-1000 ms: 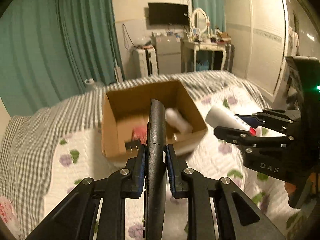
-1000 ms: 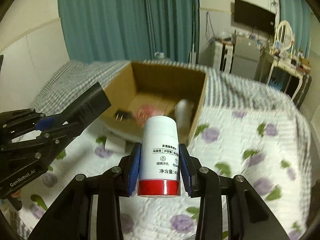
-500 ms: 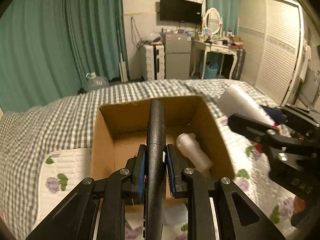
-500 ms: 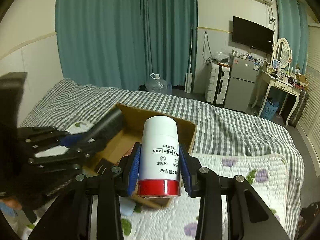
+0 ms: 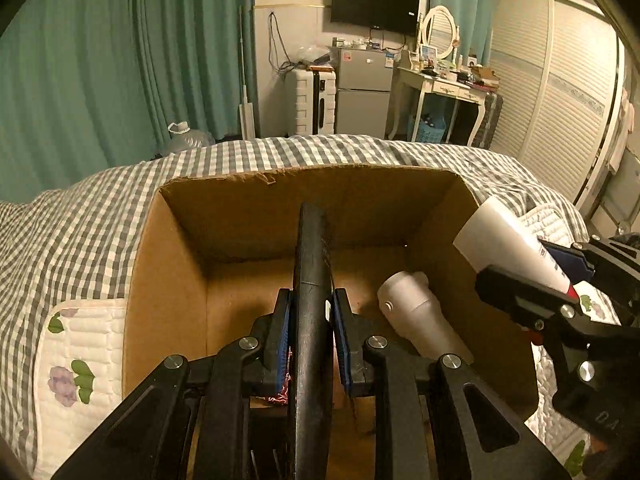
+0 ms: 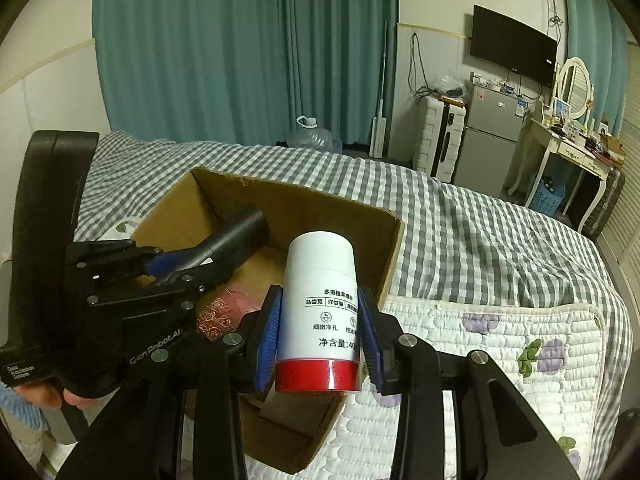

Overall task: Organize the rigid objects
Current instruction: 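Lower the remote and bottle into the box and open both grippers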

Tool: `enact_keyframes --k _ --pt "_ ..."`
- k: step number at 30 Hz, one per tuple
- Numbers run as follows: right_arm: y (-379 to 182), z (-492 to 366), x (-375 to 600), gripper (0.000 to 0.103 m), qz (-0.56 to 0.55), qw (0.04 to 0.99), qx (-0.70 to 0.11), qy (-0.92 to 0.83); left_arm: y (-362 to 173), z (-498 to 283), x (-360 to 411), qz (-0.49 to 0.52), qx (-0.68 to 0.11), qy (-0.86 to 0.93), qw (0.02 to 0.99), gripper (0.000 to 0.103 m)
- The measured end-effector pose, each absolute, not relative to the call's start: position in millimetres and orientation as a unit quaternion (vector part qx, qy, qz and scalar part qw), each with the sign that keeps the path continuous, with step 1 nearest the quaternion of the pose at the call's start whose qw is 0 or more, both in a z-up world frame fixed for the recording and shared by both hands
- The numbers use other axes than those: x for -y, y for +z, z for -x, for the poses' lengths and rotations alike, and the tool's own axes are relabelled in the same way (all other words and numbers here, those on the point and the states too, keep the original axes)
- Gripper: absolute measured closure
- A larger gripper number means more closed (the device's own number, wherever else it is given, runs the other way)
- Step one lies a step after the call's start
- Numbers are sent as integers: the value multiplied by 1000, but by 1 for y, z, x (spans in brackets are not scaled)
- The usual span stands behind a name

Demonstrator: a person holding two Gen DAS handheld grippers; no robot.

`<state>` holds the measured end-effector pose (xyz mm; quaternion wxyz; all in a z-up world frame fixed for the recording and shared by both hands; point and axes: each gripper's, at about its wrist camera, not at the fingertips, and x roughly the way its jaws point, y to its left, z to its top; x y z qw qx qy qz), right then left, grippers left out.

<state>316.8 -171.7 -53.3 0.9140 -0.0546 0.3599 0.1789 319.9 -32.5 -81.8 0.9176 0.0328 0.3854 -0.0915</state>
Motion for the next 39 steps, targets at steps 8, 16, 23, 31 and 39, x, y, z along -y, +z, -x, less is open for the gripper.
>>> enact_keyframes --k 8,16,23,31,39 --pt "-51 -312 177 67 37 917 -357 173 -50 -292 21 -30 -353 -85 931 53" --pt "-41 -299 176 67 26 923 -348 164 -32 -258 -7 -34 -351 -56 934 50" --pt "-49 -303 146 67 33 916 -357 180 -44 -237 -51 -20 -368 -10 930 45" --pt "-83 -334 102 67 64 903 -381 189 -61 -243 -64 -31 -382 8 924 45" --pt "-84 -330 102 38 65 911 -363 186 -68 -240 -58 -45 -385 5 922 45"
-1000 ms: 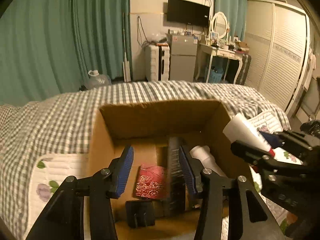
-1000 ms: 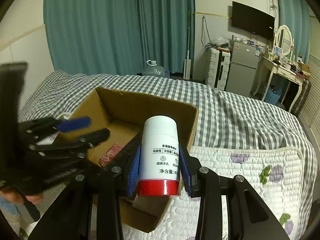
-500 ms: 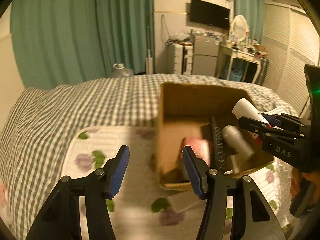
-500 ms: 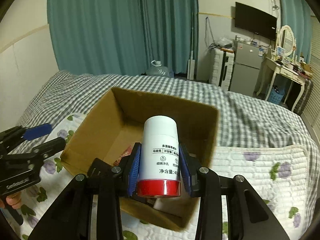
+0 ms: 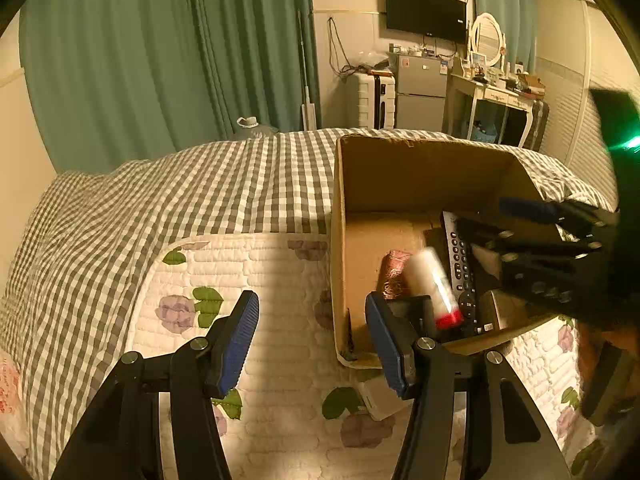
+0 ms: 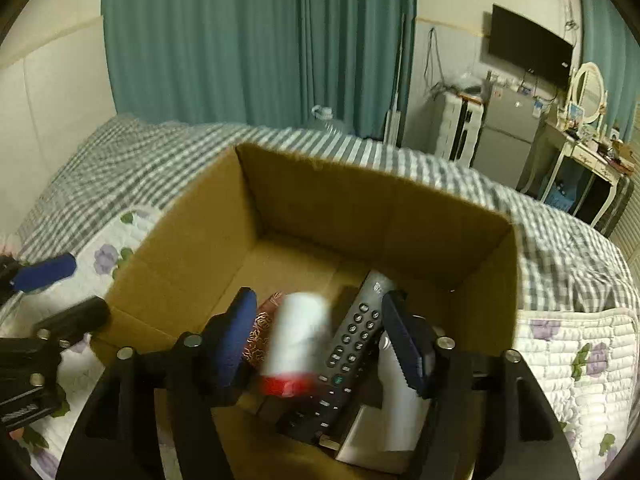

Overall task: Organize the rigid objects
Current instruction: 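Lower the remote and bottle into the box and open both grippers, then grasp the light blue earbud case with the right gripper while the left gripper grasps the white charger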

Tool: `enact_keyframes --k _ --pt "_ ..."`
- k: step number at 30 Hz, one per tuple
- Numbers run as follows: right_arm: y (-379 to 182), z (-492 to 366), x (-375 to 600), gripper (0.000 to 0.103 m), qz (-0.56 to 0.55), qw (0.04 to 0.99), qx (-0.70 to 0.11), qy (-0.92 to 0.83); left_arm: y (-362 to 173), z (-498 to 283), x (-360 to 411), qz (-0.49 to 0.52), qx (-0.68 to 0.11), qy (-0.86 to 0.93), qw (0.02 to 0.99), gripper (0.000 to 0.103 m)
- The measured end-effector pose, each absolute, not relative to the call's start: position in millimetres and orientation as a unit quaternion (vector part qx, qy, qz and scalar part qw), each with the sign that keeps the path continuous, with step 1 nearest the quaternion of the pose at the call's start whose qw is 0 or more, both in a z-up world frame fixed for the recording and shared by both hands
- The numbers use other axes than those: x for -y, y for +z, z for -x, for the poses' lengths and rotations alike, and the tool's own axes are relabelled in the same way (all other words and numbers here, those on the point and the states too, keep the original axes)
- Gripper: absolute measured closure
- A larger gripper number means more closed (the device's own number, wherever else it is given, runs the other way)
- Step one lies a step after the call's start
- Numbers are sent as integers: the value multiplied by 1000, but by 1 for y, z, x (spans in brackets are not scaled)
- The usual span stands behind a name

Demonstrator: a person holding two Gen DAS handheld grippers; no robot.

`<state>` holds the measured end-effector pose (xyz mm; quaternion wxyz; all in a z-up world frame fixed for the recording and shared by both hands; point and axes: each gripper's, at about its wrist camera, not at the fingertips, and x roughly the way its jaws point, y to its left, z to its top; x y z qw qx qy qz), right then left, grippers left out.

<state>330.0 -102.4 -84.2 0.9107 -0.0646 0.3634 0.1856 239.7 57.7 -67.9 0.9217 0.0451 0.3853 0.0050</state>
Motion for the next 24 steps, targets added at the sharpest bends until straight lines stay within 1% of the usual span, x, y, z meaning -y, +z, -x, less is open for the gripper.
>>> enact_keyframes --k 2,4,5,9,12,18,24 --pt "-75 -322 110 37 56 914 -358 185 -68 -235 -55 -50 -381 6 923 45" --pt "-67 -311 120 31 48 916 -353 183 -68 -230 -51 -53 -381 2 923 45" --pt "-62 -302 125 29 44 918 -348 183 -68 -227 -50 -53 -381 1 923 45" --pt "-48 -271 148 26 29 927 -334 169 -70 -209 -44 -52 -381 -1 923 41" --pt "-46 -248 162 24 19 930 -331 159 -73 -195 -41 -54 -381 2 923 41" --pt "-66 -218 166 23 21 923 -354 148 -90 -171 -37 -46 -398 4 916 40" --pt "-113 -209 148 23 42 902 -399 158 -117 -170 -36 -52 -429 14 902 40"
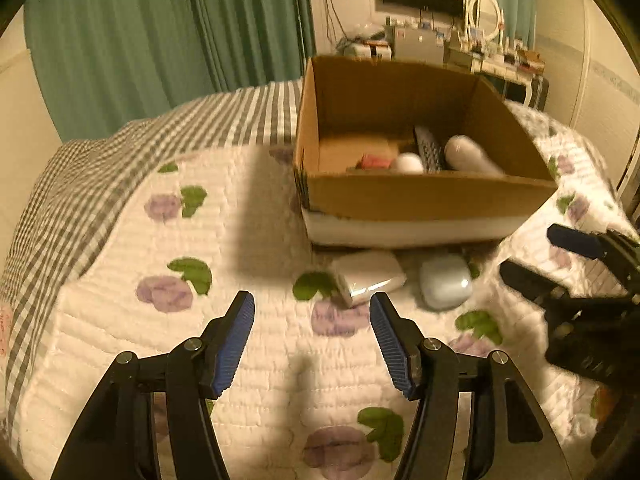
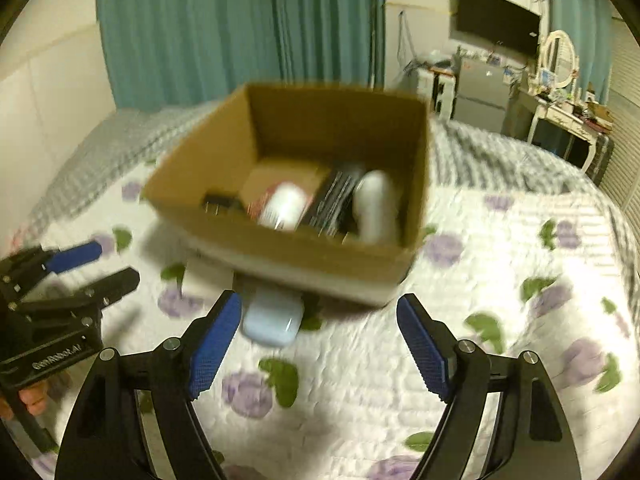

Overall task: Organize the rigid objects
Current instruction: 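Grasp the light blue earbud case with the right gripper while the left gripper grasps the white charger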

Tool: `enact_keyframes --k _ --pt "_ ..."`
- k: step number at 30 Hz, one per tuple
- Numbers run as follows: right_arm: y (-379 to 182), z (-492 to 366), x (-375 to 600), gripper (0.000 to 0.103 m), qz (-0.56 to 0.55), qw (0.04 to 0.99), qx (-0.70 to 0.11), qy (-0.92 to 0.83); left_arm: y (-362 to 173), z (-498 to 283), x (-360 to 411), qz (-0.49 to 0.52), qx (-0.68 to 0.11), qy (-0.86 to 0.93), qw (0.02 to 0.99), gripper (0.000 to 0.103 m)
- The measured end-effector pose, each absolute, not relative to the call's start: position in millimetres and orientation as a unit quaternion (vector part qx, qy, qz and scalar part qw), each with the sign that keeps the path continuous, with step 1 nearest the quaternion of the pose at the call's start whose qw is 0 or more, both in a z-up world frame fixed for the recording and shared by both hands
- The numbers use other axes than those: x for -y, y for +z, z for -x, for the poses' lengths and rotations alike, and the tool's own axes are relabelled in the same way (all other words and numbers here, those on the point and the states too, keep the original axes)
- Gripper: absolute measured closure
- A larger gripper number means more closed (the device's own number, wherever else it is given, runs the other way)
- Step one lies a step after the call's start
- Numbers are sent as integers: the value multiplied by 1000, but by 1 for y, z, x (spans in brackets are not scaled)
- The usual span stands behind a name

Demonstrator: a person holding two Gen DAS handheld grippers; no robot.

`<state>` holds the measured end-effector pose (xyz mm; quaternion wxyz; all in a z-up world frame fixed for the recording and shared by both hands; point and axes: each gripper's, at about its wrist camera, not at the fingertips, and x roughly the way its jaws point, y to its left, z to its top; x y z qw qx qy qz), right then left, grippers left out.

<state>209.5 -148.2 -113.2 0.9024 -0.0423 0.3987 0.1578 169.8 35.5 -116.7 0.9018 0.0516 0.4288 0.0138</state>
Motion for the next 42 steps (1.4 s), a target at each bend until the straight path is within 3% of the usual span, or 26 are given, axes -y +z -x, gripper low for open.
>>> enact_keyframes --k 12,14,16,42 --pt "-185 -236 107 23 75 870 -452 183 -130 -178 -43 -53 -442 31 895 40" --pt "-188 -238 106 29 75 870 -450 185 -133 -180 -42 -56 -443 24 895 40" --pt "-188 -241 106 47 71 870 -450 190 -135 -180 -39 -60 -441 22 895 40" --pt "-173 -236 147 47 26 871 -465 154 -181 -233 -3 -19 -482 -3 876 38"
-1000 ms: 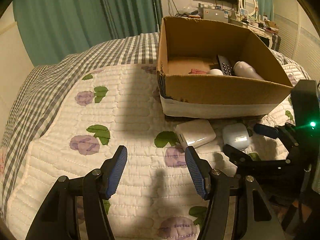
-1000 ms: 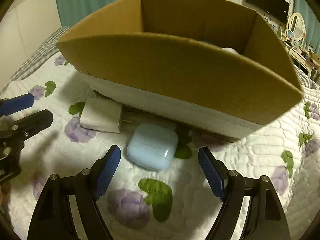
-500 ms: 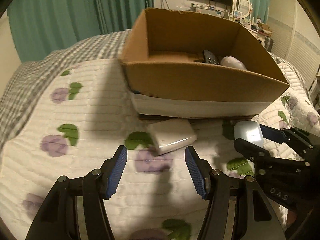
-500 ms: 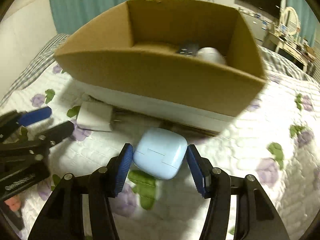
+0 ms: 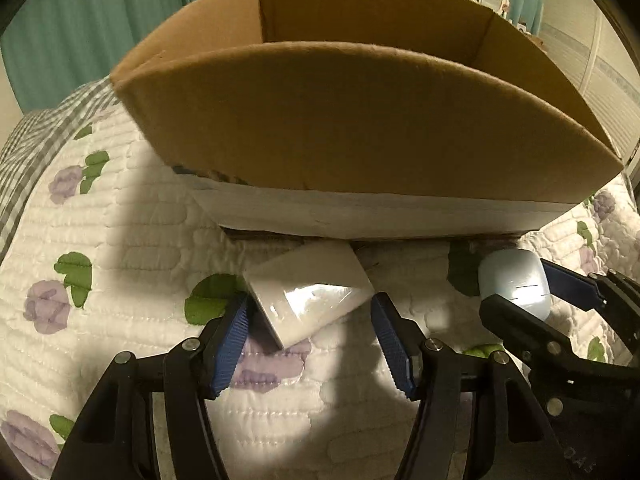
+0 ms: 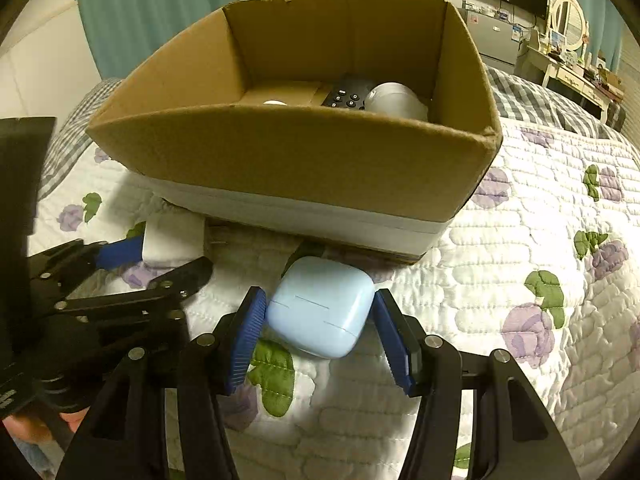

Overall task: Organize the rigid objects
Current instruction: 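Grasp the light blue earbud case with the right gripper while the left gripper grasps the white charger, then carry the earbud case and white charger into the box and release both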

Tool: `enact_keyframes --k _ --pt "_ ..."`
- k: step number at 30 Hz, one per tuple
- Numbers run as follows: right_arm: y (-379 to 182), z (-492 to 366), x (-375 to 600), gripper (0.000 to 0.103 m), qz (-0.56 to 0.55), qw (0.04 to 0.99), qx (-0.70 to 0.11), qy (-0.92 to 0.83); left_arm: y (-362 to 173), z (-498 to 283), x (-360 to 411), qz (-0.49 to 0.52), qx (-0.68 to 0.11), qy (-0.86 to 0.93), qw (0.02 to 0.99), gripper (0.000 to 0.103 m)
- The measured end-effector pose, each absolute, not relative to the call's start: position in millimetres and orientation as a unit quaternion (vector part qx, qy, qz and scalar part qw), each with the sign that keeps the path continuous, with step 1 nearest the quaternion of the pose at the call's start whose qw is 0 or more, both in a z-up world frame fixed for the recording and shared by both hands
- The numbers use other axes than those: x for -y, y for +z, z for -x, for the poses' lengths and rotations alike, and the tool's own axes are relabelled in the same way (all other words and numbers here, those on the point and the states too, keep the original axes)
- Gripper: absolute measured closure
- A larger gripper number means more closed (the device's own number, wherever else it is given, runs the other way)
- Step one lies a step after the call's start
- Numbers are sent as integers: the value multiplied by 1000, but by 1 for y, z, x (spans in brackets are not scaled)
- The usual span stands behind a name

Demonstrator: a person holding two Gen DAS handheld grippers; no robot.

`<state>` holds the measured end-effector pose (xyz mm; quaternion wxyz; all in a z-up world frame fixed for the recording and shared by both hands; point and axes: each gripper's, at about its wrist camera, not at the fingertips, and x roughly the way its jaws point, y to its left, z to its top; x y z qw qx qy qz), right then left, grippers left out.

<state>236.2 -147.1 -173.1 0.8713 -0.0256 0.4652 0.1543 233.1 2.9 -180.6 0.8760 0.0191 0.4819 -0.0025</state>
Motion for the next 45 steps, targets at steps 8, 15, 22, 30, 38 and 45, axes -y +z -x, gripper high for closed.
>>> enact_keyframes --k 8,15,22,30,38,45 --pt "-175 -237 148 47 24 871 -467 154 -182 -239 -5 -20 -475 -4 880 38" --pt "-175 -236 148 47 25 872 -465 153 -175 -228 -3 -21 -456 -18 890 42" --pt "-168 -229 152 47 28 876 -459 148 -158 -199 0 -30 -444 -26 895 49" --pt "-146 -208 159 47 30 888 -435 146 -135 -166 -1 -28 -417 -37 908 49" --pt "-113 -175 166 47 50 906 -395 142 -93 -130 7 -37 -391 -26 919 49" --pt "-72 -159 172 47 49 920 -359 149 -45 -116 8 -30 -356 -25 934 49"
